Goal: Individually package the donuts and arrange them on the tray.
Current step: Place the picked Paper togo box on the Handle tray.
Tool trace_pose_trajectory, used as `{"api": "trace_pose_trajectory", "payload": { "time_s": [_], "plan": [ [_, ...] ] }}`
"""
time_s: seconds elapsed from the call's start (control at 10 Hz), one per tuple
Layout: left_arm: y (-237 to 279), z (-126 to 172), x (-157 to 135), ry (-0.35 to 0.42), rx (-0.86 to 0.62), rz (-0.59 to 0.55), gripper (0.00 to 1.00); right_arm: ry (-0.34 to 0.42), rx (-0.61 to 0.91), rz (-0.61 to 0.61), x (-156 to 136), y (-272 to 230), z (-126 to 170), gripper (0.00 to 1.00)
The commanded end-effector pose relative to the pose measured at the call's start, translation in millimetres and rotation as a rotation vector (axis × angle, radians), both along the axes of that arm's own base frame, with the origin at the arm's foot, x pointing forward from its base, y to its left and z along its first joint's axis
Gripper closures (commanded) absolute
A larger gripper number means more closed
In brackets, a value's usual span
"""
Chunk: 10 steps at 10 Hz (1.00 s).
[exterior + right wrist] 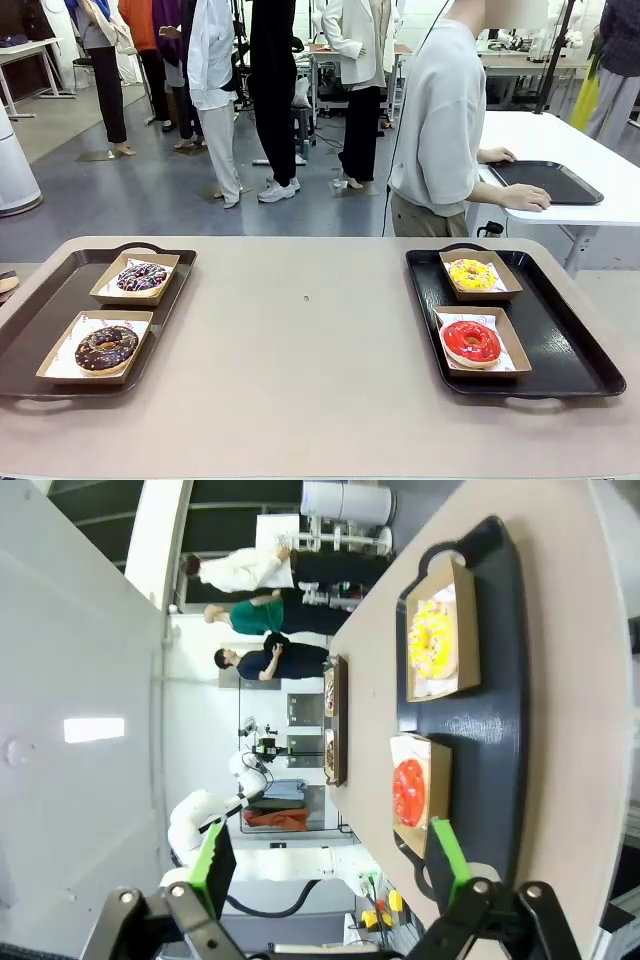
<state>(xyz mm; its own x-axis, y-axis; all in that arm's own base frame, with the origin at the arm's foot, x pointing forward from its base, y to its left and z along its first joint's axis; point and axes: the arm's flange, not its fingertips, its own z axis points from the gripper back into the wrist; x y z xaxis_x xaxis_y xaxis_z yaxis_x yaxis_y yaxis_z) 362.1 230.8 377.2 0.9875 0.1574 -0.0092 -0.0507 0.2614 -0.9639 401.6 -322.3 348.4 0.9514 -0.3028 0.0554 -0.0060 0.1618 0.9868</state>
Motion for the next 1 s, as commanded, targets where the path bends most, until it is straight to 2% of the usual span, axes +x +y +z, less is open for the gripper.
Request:
{"api": "trace_pose_trajectory", "payload": {
  "time_s": [0.0,0.2,0.3,0.4,0.9],
  "plan": [
    [0.3,2.1,-1.1,-0.006,0.0,0.003,0.0,-0.004,0.004,0.021,8.0,-4.3,-2.1,0.0],
    [0.3,2.1,-1.1,-0.006,0.0,0.003,0.0,0.033,-0.018,0.029,9.4,-4.3,-10.4,0.0],
    [0.3,2.1,-1.1,-0.006,0.0,0.003,0.0,0.026,-0.048,0.045,13.5,1.7,-9.8,0.0],
    [0.3,2.1,-1.1,-0.006,0.0,0.003,0.0,0.019,0.0,0.015,7.6,-1.3,-11.5,0.0],
    [0.3,2.1,-1.1,-0.006,0.0,0.003,0.0,0.019,0.0,0.015,7.6,-1.3,-11.5,0.0]
  ]
}}
